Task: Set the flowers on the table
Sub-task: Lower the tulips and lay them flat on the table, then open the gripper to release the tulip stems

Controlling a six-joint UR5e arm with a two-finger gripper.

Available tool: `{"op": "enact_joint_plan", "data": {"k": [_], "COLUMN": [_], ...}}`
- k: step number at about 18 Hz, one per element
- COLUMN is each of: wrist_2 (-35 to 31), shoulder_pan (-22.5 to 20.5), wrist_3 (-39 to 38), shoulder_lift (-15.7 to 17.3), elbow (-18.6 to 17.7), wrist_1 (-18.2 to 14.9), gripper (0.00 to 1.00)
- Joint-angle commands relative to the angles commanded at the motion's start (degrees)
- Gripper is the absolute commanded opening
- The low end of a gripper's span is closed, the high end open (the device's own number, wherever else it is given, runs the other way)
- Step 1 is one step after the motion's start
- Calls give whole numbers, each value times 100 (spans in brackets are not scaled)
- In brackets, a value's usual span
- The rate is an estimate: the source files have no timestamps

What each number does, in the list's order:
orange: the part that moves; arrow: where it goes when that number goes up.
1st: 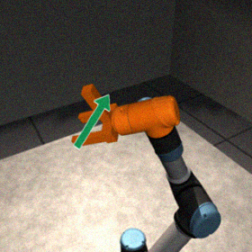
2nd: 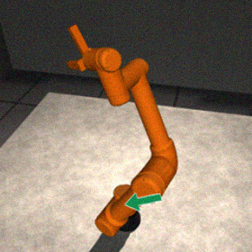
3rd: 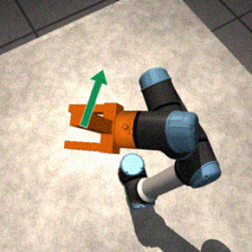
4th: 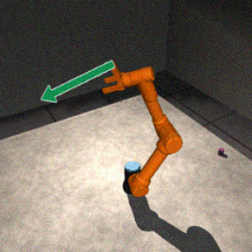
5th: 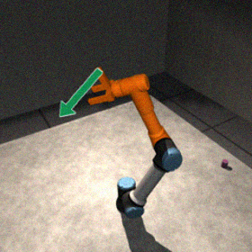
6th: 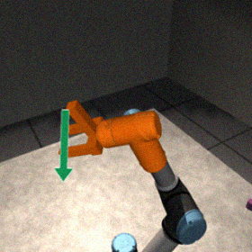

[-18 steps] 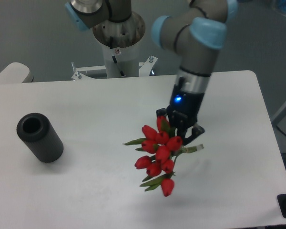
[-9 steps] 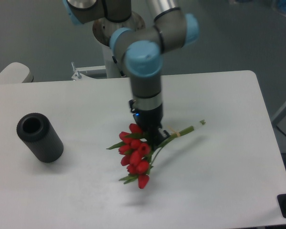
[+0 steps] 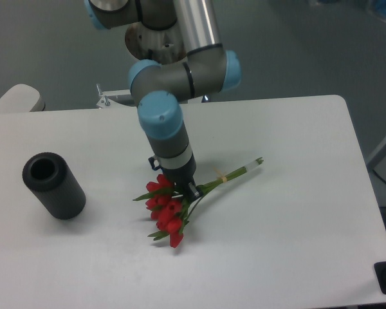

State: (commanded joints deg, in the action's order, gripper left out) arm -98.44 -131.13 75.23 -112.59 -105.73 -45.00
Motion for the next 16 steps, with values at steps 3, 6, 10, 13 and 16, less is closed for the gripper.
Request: {"op": "enact_joint_plan", "data": {"k": [3,6,10,13,16], "wrist_2": [9,9,17,79,158], "shoulder_pan": [-9,-26,-44,-96,-202], "wrist_3": [9,-17,9,9,9], "shoulder_lift": [-44,-53,-53,-27,-9], "elbow": [17,122,447,833,1273], "wrist_1": [9,26,18,-87,-376], "gripper": [37,86,100,100,100]}}
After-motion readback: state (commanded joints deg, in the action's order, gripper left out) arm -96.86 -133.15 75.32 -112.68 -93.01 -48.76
